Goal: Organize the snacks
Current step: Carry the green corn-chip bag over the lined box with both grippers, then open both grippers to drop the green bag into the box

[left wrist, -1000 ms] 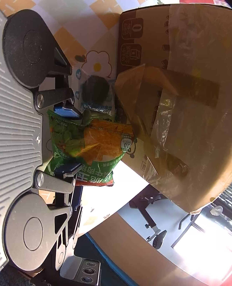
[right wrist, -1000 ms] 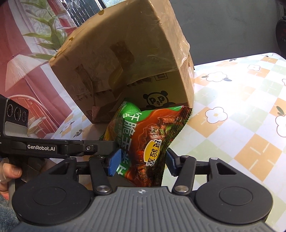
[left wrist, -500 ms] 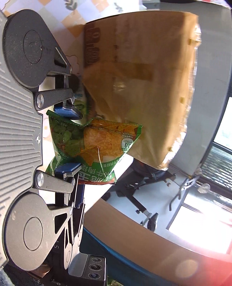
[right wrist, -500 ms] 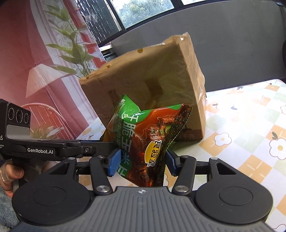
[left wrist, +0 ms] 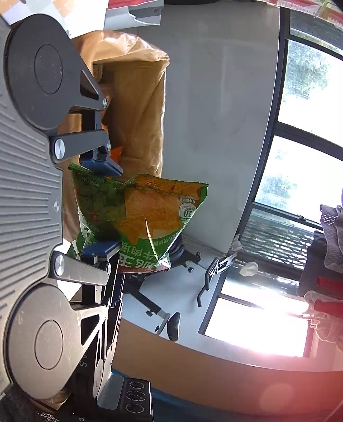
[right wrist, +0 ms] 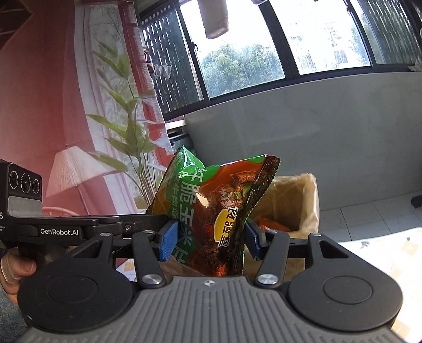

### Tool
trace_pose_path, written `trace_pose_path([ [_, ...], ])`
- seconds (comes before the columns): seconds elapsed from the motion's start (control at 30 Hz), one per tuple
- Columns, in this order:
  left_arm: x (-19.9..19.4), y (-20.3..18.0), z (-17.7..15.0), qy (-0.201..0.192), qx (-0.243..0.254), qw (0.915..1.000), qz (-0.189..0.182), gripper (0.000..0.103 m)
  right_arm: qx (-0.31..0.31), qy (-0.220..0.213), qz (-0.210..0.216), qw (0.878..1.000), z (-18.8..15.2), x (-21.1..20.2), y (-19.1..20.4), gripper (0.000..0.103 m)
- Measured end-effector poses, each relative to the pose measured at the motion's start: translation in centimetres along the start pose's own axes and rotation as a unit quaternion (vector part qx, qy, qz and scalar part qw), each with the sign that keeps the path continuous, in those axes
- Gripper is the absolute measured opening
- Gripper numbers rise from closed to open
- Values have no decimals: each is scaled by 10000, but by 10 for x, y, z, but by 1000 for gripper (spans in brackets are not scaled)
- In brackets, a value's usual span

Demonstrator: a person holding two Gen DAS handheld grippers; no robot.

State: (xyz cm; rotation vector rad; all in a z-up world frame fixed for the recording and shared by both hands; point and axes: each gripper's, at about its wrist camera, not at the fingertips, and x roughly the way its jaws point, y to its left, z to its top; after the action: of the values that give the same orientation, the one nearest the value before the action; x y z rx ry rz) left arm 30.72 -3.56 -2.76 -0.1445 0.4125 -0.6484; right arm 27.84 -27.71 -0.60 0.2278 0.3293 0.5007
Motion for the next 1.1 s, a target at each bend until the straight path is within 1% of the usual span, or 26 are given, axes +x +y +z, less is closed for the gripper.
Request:
trace_pose_path([
  [0.13, 13, 17, 14, 80, -111, 9996, 247, 55, 208, 153, 110, 9996, 18, 42, -12, 56],
  [0.27, 27, 38, 20, 244, -357, 9977, 516, 55, 324, 306, 63, 9990, 23, 78, -20, 56],
  [0.37, 29, 47, 20, 219, -476, 9960, 719, 56, 365, 360, 38, 9987, 24, 99, -22, 56],
  [0.4, 29, 49, 20, 210, -499, 9952, 820, 56, 391, 371, 44, 9985, 23, 105, -23, 56],
  [0.43, 31, 50, 19, 222, -495, 9943, 917, 55, 396, 389, 22, 9985, 21, 110, -24, 59],
  [0.53, 29, 49, 16, 271, -434, 9898, 1329, 56, 287, 464, -231, 9982, 14, 117, -24, 60],
  [0.57, 26, 52, 15, 266, -463, 9887, 1399, 56, 281, 483, -236, 9982, 11, 117, -25, 60],
  [0.7, 10, 57, 15, 192, -605, 9879, 1416, 56, 211, 585, -110, 9980, 4, 105, -27, 60],
  [0.77, 0, 56, 15, 166, -520, 9888, 1390, 56, 77, 510, -40, 9987, 1, 91, -24, 60],
  [0.83, -3, 51, 16, 160, -433, 9893, 1387, 56, -73, 435, -98, 9990, -1, 80, -19, 60],
  [0.93, -20, 48, 9, 115, -393, 9891, 1413, 56, -123, 376, -106, 9992, -7, 62, -18, 60],
  [1.0, -32, 40, 1, 71, -214, 9895, 1430, 56, -184, 304, -99, 9993, -12, 48, -17, 60],
  [1.07, -44, 32, -7, 33, -18, 9901, 1400, 56, -332, 239, -206, 9990, -20, 32, -15, 60],
  [1.1, -48, 30, -12, 30, -6, 9906, 1371, 56, -371, 209, -257, 9988, -23, 26, -14, 60],
])
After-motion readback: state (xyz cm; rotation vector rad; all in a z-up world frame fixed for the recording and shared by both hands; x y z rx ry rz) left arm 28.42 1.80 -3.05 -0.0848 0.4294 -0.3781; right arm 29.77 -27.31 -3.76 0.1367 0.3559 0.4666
